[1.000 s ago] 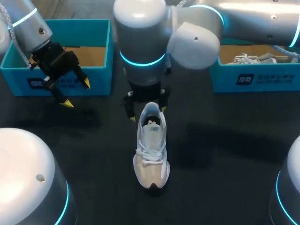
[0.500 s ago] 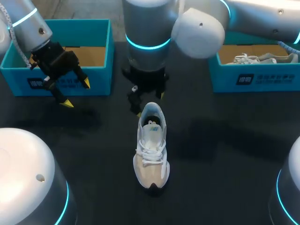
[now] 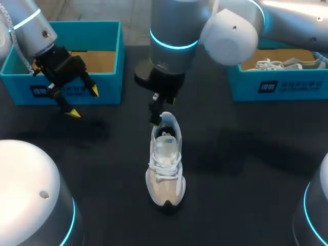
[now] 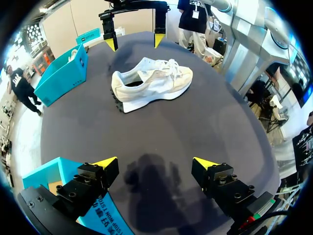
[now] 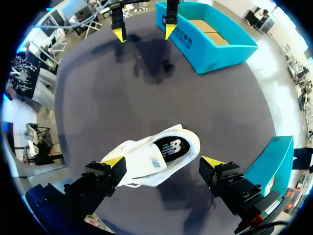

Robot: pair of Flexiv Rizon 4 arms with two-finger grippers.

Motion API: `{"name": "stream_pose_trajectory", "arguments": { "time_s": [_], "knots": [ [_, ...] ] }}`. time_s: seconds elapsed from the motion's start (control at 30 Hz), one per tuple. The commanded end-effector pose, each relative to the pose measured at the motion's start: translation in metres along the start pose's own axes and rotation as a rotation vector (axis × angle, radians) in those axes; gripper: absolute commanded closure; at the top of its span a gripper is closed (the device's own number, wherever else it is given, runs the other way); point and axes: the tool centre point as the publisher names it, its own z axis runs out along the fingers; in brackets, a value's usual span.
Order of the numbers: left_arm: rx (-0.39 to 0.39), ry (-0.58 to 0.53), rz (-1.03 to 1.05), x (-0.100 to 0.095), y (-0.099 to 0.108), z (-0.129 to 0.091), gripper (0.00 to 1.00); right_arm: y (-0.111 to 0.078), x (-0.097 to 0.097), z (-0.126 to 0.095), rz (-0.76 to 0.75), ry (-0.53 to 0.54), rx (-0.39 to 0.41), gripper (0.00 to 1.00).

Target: Take the shoe out of the shoebox, open the shoe tongue, remove and reinsert the insole, then place the shoe into the shoebox

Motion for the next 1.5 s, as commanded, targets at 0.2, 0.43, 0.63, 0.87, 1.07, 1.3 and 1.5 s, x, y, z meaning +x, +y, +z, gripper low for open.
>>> {"name": "stream_pose_trajectory", "arguments": {
  "time_s": [0.2,0.43,0.63,0.87,1.07,1.3,1.5],
  "knots": [
    [-0.002,0.000,0.000,0.001,0.000,0.000,0.00,0.017,0.001,0.006,-0.257,-0.113,0.149,0.00],
    [-0.002,0.000,0.000,0.001,0.000,0.000,0.00,0.021,-0.018,0.026,-0.311,-0.106,0.182,0.00],
    [-0.002,0.000,0.000,0.001,0.000,0.000,0.00,0.022,-0.033,0.037,-0.338,-0.108,0.170,0.00],
    [-0.002,0.000,0.000,0.001,0.000,0.000,0.00,0.019,-0.046,0.046,-0.350,-0.110,0.164,0.00],
    [-0.002,0.000,0.000,0.001,0.000,0.000,0.00,0.015,-0.049,0.052,-0.356,-0.121,0.158,0.00],
    [-0.002,0.000,0.000,0.001,0.000,0.000,0.00,0.012,-0.055,0.062,-0.365,-0.134,0.155,0.00],
    [-0.002,0.000,0.000,0.001,0.000,0.000,0.00,0.008,-0.065,0.075,-0.361,-0.123,0.149,0.00]
  ]
}}
